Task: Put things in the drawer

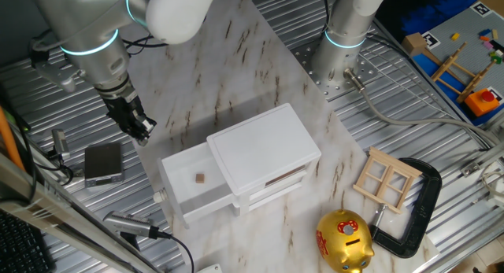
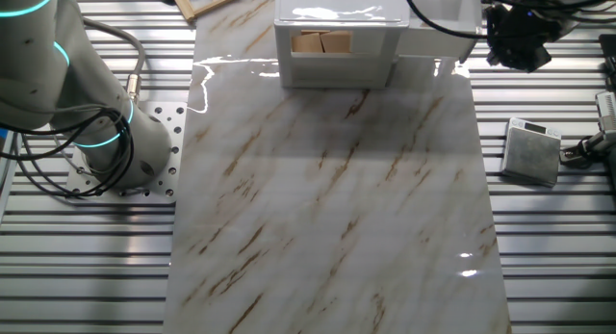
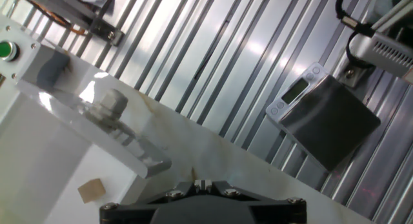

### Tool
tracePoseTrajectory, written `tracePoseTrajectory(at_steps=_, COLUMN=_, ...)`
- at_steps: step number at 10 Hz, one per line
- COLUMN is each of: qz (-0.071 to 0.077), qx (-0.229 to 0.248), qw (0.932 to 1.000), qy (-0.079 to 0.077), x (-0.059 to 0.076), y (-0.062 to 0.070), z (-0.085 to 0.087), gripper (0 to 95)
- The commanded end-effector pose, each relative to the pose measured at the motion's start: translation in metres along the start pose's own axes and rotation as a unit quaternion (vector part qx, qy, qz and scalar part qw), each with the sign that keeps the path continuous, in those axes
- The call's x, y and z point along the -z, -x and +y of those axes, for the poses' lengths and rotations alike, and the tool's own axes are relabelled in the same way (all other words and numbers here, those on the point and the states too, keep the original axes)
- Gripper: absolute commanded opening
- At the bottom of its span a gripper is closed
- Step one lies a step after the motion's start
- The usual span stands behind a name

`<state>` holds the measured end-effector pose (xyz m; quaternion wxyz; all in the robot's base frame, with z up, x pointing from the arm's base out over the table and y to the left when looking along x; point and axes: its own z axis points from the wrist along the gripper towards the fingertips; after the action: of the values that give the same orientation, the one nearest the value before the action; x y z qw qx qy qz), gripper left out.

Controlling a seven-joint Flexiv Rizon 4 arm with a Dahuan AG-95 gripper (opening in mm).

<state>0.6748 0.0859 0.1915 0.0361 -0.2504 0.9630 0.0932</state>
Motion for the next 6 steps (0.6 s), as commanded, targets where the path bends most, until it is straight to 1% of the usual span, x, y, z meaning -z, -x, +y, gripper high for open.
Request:
tracePoseTrajectory(at_steps=1, qz=-0.005, qx=-0.004, qw=1.0, qy=0.006, x=0.001, y=0.003, z=-0.001, gripper=0.0)
tracePoseTrajectory(at_steps=3, qz=-0.01, qx=-0.009, qw=0.9998, qy=0.013, x=0.0, y=0.011, z=-0.004, gripper=0.0)
tracePoseTrajectory(at_steps=6, qz=-0.015, qx=-0.014, qw=0.9996, qy=0.02, x=0.0, y=0.017, z=-0.004, gripper=0.0)
